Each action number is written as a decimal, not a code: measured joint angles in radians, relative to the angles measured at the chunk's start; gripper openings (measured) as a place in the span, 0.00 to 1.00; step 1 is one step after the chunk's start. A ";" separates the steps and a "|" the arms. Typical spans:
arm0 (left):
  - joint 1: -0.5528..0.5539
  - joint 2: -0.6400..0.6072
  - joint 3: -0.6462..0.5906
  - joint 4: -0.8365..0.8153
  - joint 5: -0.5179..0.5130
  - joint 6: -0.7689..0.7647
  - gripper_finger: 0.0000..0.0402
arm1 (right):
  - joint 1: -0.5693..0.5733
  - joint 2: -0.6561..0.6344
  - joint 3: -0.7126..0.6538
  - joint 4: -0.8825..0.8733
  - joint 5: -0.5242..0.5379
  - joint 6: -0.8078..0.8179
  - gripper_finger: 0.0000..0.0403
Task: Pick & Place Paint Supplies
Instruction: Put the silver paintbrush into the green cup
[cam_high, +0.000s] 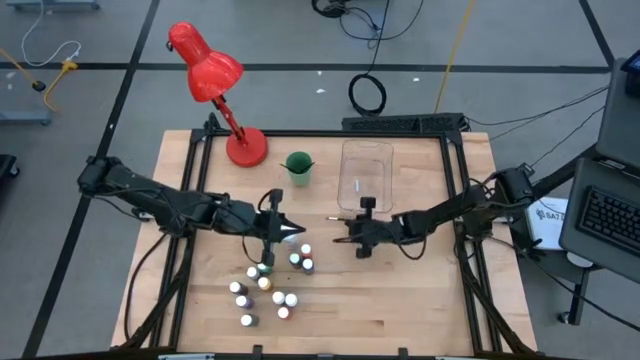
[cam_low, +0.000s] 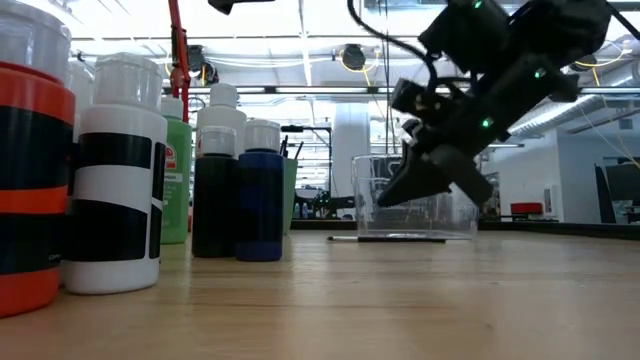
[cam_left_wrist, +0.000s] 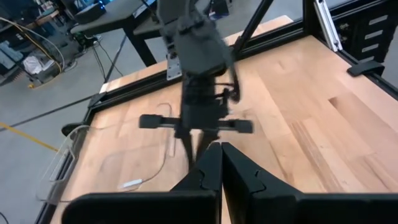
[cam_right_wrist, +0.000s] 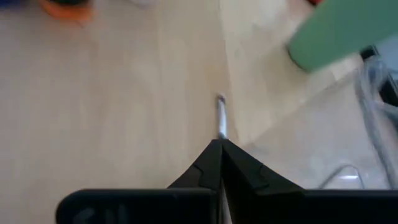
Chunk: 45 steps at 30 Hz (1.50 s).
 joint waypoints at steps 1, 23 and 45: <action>-0.003 0.000 0.000 0.000 0.000 0.000 0.01 | -0.014 0.000 -0.003 -0.005 -0.001 0.005 0.01; -0.003 0.001 0.000 -0.009 0.008 0.004 0.05 | -0.075 -0.142 -0.015 -0.015 -0.194 -0.151 0.01; -0.004 0.001 0.000 -0.034 0.037 -0.008 0.05 | 0.082 -0.081 -0.015 -0.322 0.045 0.286 0.46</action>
